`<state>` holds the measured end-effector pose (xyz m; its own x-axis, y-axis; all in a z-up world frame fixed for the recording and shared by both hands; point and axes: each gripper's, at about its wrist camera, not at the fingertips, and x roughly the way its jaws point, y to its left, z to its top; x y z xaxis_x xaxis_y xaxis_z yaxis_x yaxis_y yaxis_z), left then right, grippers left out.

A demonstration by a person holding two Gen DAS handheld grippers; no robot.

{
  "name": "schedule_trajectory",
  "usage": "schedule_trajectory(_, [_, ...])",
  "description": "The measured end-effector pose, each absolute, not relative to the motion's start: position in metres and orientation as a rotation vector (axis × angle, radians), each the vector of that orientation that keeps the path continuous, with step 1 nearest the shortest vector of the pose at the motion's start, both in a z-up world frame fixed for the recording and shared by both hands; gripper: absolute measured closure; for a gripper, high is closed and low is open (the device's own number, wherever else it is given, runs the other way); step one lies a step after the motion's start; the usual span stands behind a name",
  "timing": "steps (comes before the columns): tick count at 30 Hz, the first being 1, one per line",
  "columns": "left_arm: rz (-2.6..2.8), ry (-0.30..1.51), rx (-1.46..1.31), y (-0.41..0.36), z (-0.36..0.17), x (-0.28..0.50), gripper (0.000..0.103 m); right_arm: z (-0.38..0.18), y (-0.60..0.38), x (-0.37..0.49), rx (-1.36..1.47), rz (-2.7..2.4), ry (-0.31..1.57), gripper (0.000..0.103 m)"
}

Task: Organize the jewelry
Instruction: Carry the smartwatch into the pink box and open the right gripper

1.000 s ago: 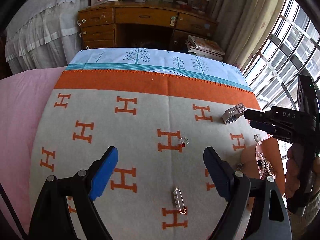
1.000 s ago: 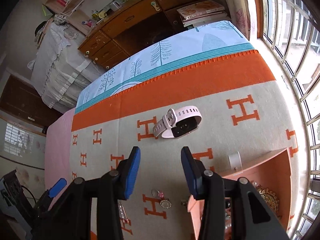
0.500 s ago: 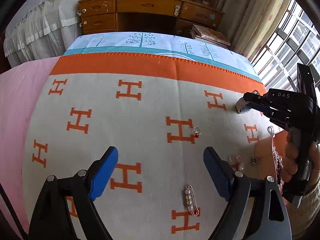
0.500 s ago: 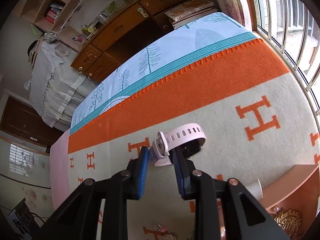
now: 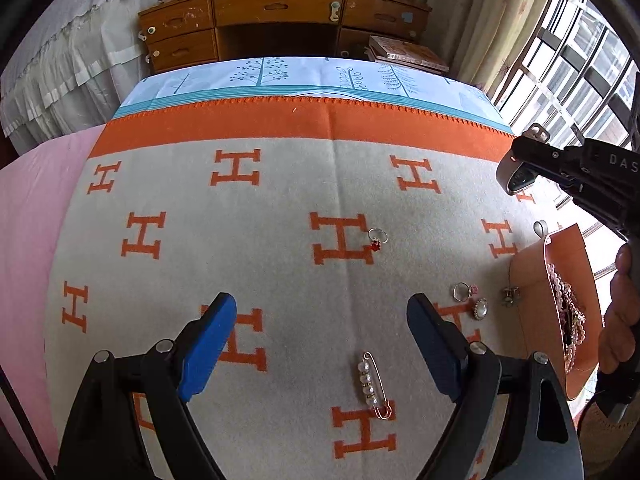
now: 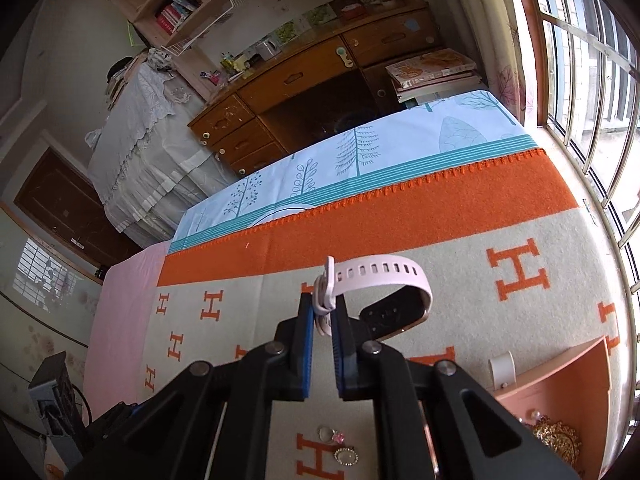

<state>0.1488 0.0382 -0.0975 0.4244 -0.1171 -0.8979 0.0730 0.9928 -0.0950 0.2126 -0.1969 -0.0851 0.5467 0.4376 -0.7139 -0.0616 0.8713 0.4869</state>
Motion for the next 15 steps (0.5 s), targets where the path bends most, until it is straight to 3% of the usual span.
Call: schedule_trajectory(15, [-0.128, 1.158, 0.006, 0.018, -0.099, 0.123, 0.017, -0.019, -0.233, 0.103, 0.246, 0.339, 0.809, 0.095])
